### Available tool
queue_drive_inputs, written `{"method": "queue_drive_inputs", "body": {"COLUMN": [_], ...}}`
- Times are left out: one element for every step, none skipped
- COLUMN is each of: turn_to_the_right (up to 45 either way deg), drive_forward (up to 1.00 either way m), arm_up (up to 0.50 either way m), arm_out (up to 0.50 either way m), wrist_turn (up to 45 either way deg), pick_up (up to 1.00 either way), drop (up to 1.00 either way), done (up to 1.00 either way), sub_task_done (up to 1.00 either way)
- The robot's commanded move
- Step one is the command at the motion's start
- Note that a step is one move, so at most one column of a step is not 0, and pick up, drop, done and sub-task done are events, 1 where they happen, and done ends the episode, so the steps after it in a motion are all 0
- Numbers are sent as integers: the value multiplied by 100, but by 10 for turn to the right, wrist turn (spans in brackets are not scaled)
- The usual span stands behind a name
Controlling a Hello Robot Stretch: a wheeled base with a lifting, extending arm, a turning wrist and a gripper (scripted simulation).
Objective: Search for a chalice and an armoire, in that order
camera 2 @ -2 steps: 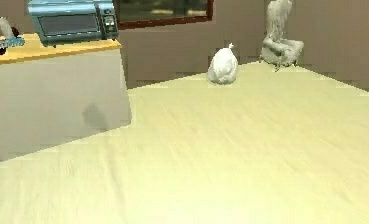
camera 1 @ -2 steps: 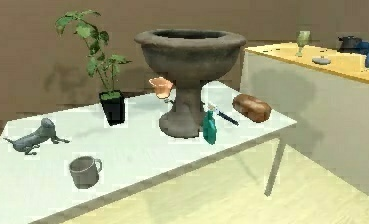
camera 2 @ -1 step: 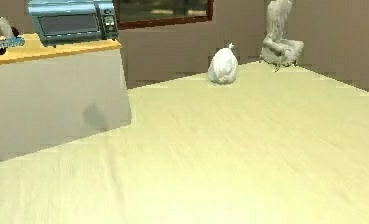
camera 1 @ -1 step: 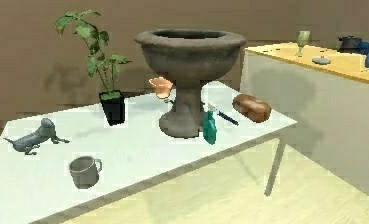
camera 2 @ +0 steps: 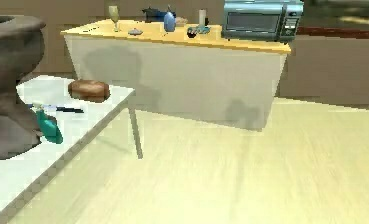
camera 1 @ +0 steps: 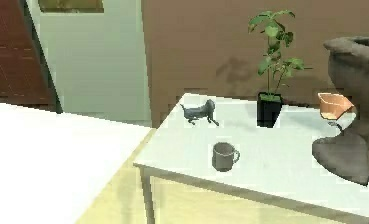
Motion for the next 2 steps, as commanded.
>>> {"method": "queue_drive_inputs", "body": {"turn_to_the_right": [-450,-330], "drive_forward": [0,0], "arm_up": [0,0], "arm_out": [0,0], "wrist_turn": [0,0], "pick_up": [0,0], "drop": [0,0], "done": [0,0], "sub_task_done": [0,0]}}
